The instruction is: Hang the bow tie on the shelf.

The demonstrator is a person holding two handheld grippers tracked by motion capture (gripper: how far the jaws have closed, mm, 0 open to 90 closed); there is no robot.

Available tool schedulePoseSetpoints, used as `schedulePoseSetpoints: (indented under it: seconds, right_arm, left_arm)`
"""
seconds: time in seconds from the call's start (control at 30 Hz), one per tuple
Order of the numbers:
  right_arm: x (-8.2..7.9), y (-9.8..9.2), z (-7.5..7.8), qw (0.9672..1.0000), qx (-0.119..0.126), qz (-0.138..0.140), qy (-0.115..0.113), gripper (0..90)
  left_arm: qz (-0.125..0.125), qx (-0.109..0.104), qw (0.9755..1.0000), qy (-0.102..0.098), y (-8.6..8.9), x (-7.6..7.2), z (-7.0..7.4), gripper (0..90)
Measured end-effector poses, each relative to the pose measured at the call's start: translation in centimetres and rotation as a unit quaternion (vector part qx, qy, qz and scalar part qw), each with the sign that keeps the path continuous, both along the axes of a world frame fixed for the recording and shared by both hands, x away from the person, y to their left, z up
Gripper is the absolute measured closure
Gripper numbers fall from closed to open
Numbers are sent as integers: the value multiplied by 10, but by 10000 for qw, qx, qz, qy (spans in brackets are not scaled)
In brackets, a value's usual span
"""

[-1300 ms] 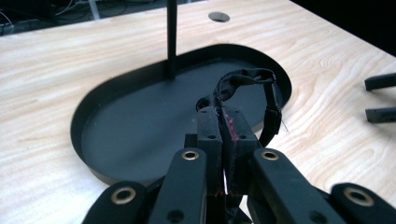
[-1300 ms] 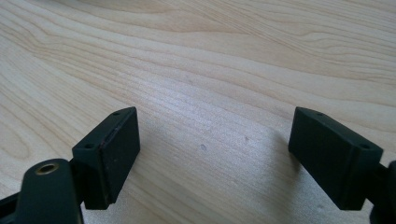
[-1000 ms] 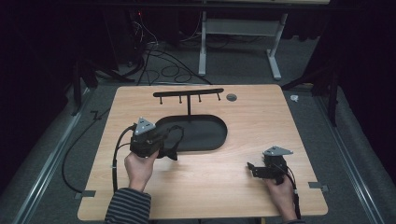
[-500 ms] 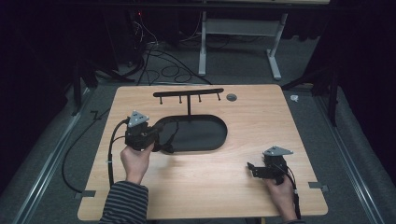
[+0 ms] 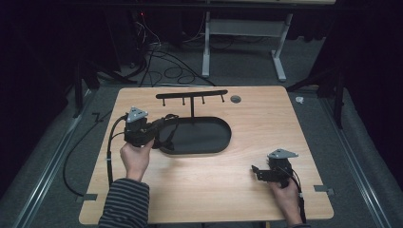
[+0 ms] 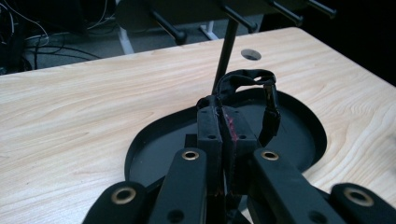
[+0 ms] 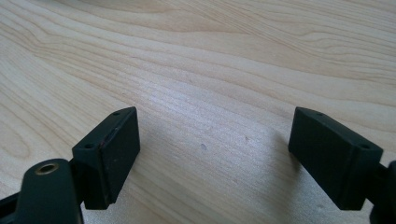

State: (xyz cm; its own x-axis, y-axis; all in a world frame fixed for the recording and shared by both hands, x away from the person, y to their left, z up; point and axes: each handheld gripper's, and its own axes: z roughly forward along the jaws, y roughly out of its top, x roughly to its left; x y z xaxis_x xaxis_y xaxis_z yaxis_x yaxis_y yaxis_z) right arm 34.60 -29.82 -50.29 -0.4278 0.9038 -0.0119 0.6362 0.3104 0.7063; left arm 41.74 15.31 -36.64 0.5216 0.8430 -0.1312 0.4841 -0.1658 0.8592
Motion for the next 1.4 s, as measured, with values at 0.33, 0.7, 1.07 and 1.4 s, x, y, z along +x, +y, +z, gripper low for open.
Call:
schedulePoseSetpoints:
  seconds: [0.33,0.7,1.07,1.4]
  right_arm:
    - [0,0,0,10000,-3,0,-1,178]
    - [0,0,0,10000,1,0,3,178]
    - [0,0,0,10000,0,2,4,178]
    - [0,0,0,10000,-5,10,-2,177]
  left_arm:
    - [114,-6,9998,-173,3,6,12,869]
    - [246,26,9993,-269,2,19,22,869]
    - [506,181,9981,-291,0,38,23,867]
    - [705,304,9968,-228,-2,50,15,857]
